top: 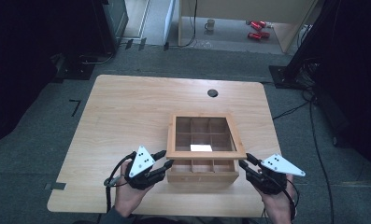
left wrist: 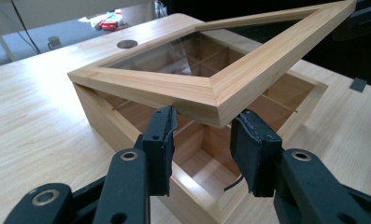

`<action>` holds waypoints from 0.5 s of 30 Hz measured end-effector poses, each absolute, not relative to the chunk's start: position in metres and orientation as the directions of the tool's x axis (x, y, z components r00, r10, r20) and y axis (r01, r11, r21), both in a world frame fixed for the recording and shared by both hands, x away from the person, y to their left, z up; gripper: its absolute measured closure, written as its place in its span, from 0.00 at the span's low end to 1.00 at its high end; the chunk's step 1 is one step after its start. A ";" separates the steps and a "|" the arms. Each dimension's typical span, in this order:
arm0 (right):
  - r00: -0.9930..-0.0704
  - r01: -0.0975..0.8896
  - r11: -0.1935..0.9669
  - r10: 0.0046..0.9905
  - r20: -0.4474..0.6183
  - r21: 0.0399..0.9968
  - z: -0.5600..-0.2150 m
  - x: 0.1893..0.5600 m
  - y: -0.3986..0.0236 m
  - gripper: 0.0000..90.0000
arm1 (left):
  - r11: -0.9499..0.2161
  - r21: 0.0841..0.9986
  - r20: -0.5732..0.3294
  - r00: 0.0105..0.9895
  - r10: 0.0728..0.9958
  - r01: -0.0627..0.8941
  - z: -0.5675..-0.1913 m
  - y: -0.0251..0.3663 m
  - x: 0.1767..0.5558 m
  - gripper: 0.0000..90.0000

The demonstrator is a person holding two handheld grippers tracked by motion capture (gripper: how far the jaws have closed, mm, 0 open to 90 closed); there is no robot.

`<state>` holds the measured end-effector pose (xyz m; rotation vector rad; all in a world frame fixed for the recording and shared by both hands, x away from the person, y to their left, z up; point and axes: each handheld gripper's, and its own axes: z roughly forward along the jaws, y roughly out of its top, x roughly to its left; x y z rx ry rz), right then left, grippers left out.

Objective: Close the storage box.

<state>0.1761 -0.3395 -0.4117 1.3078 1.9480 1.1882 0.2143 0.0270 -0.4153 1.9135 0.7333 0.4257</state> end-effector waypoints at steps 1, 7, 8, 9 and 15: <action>-0.408 0.469 0.153 0.911 0.060 0.870 -0.413 0.176 -0.340 0.72 | -0.319 0.898 -0.022 0.754 0.656 0.304 -0.416 0.027 0.214 0.67; -0.406 0.479 0.151 0.911 0.066 0.864 -0.417 0.174 -0.340 0.72 | -0.323 0.895 -0.024 0.755 0.655 0.308 -0.421 0.027 0.213 0.66; -0.406 0.483 0.152 0.911 0.066 0.863 -0.419 0.173 -0.340 0.72 | -0.319 0.895 -0.032 0.757 0.652 0.313 -0.423 0.027 0.212 0.66; -0.406 0.483 0.152 0.911 0.066 0.863 -0.419 0.173 -0.340 0.72 | -0.319 0.895 -0.032 0.757 0.652 0.313 -0.423 0.027 0.212 0.66; -0.404 0.484 0.153 0.912 0.065 0.861 -0.426 0.169 -0.341 0.70 | -0.320 0.892 -0.036 0.755 0.654 0.320 -0.430 0.027 0.210 0.66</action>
